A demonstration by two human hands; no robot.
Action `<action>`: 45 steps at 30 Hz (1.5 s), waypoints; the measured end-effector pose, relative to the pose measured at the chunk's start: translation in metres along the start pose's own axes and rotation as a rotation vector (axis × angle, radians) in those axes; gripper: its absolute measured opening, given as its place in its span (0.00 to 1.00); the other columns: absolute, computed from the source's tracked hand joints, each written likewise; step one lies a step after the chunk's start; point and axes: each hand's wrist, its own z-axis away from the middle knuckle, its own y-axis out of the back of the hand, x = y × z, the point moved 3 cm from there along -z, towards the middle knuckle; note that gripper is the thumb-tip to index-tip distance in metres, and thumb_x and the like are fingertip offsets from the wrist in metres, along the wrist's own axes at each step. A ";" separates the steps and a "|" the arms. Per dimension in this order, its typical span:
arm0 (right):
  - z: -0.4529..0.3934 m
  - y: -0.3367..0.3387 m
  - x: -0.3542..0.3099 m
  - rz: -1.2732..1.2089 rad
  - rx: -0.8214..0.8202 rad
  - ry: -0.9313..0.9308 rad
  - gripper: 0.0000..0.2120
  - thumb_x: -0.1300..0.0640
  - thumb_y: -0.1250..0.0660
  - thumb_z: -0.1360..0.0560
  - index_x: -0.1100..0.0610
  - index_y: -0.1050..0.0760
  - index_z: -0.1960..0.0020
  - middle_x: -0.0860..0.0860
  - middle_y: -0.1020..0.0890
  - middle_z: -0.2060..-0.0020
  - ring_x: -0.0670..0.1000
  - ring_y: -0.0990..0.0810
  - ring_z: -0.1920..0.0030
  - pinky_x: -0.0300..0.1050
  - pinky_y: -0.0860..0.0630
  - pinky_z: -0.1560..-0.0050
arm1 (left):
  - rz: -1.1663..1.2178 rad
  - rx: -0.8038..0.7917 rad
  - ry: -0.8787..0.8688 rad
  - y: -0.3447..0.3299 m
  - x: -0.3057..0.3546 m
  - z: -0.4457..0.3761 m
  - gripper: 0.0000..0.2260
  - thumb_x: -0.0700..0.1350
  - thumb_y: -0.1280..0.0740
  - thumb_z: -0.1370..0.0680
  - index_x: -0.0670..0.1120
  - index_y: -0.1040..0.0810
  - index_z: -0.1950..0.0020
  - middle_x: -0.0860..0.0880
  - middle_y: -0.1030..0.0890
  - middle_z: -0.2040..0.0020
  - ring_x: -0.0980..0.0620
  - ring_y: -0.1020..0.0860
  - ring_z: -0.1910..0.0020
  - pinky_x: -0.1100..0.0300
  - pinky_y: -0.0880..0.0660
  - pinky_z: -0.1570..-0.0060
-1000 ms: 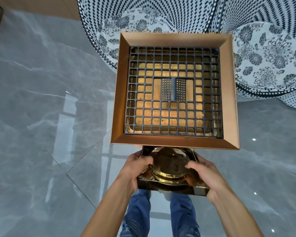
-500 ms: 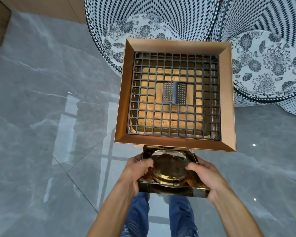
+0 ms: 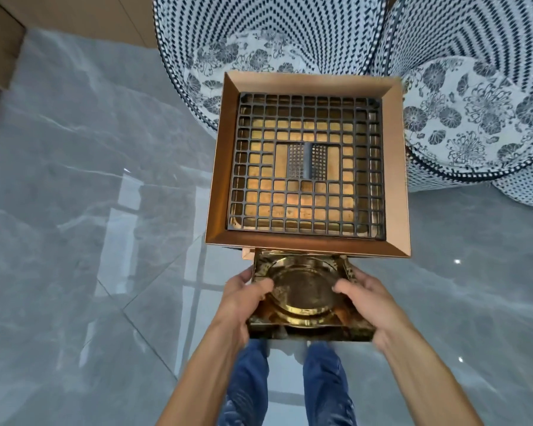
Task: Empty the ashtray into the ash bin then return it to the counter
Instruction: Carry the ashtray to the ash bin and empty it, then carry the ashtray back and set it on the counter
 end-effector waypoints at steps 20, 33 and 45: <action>0.128 -0.006 0.048 0.075 0.055 0.368 0.36 0.63 0.29 0.25 0.39 0.35 0.24 0.44 0.24 0.29 0.48 0.24 0.32 0.56 0.26 0.31 | -0.174 0.009 -0.338 0.042 -0.042 0.109 0.33 0.31 0.30 0.25 0.51 0.30 0.21 0.46 0.17 0.34 0.47 0.19 0.36 0.45 0.23 0.33; 0.253 -0.013 -0.025 0.041 0.022 0.689 0.38 0.65 0.29 0.25 0.26 0.34 0.31 0.30 0.23 0.35 0.33 0.25 0.36 0.37 0.27 0.35 | -0.090 -0.057 -0.607 0.063 0.023 0.237 0.34 0.46 0.26 0.34 0.62 0.24 0.28 0.47 0.15 0.35 0.44 0.21 0.32 0.42 0.25 0.31; 0.355 0.005 -0.134 -0.015 0.029 0.900 0.38 0.57 0.26 0.25 0.41 0.39 0.21 0.41 0.34 0.24 0.45 0.35 0.26 0.51 0.40 0.26 | -0.078 -0.186 -0.800 0.044 0.127 0.334 0.27 0.33 0.29 0.22 0.52 0.26 0.25 0.48 0.13 0.38 0.43 0.18 0.36 0.41 0.23 0.33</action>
